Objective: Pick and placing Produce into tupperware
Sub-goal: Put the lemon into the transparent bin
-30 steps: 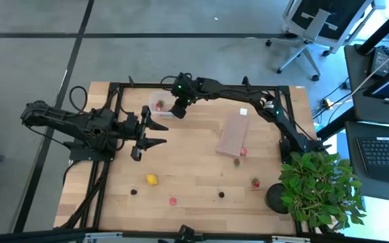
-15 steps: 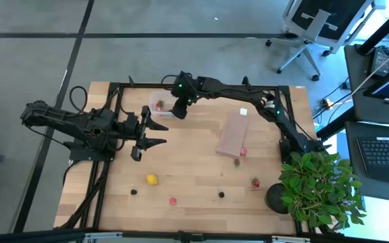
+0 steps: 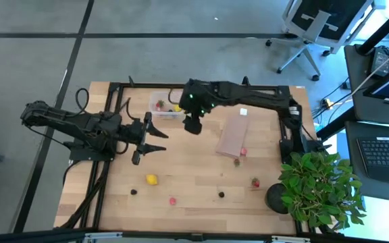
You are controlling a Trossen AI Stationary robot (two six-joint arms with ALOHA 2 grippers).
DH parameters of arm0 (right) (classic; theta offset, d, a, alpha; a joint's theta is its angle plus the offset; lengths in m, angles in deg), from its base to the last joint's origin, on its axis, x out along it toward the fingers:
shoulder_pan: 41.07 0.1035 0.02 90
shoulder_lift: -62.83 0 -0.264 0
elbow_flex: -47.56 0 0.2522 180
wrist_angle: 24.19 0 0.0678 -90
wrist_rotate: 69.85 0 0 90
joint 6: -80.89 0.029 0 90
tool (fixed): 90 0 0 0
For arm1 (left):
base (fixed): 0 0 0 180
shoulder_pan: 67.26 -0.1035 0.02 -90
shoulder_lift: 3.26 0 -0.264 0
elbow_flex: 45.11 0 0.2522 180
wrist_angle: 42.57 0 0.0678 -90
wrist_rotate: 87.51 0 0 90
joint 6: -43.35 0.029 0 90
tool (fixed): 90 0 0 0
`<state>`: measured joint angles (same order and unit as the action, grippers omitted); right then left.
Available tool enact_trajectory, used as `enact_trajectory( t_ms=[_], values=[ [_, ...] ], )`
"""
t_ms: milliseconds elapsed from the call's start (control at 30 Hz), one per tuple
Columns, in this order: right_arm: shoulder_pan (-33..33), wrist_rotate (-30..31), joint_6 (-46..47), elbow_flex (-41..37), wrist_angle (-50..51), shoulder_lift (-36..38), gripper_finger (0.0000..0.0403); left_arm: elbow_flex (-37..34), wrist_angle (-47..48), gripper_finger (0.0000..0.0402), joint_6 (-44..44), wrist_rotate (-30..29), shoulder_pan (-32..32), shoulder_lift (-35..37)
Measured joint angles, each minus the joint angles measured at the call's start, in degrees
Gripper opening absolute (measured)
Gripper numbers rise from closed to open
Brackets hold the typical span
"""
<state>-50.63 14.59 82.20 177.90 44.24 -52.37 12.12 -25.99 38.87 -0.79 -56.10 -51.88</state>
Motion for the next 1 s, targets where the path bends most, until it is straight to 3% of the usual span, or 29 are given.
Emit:
enact_trajectory(
  t_ms=[133, 300, 533, 600, 767, 833, 1000],
  values=[
    [3.6, 3.1, 3.0, -10.6, -3.2, 6.6, 0.0209, 0.0, 5.1, 0.0189, -4.4, 2.2, 0.0, 0.0],
    [7.5, 3.5, 8.9, -30.6, -15.1, 17.5, 0.0209, 0.0, 9.0, 0.0203, -7.5, 4.9, 0.0, 0.0],
    [12.7, 5.8, 15.9, -52.0, -36.3, 30.9, 0.0209, 0.0, 11.2, 0.0276, -5.6, 5.9, 0.0, -2.5],
    [13.7, 5.9, 17.8, -56.0, -39.9, 33.3, 0.0209, 0.0, 10.2, 0.0297, -4.0, 5.9, 0.0, -3.7],
    [15.8, 6.1, 23.0, -62.2, -45.1, 35.4, 0.0209, 0.0, 10.4, 0.0324, -10.7, 8.6, 0.1, -4.8],
    [16.2, 6.1, 24.7, -63.7, -46.8, 35.5, 0.0209, 0.0, 10.7, 0.0325, -8.6, 10.9, 0.1, -5.5],
    [16.9, 6.0, 27.1, -64.9, -47.5, 35.5, 0.0209, 0.0, 15.8, 0.031, 2.1, 10.1, 3.8, -8.3]
  ],
)
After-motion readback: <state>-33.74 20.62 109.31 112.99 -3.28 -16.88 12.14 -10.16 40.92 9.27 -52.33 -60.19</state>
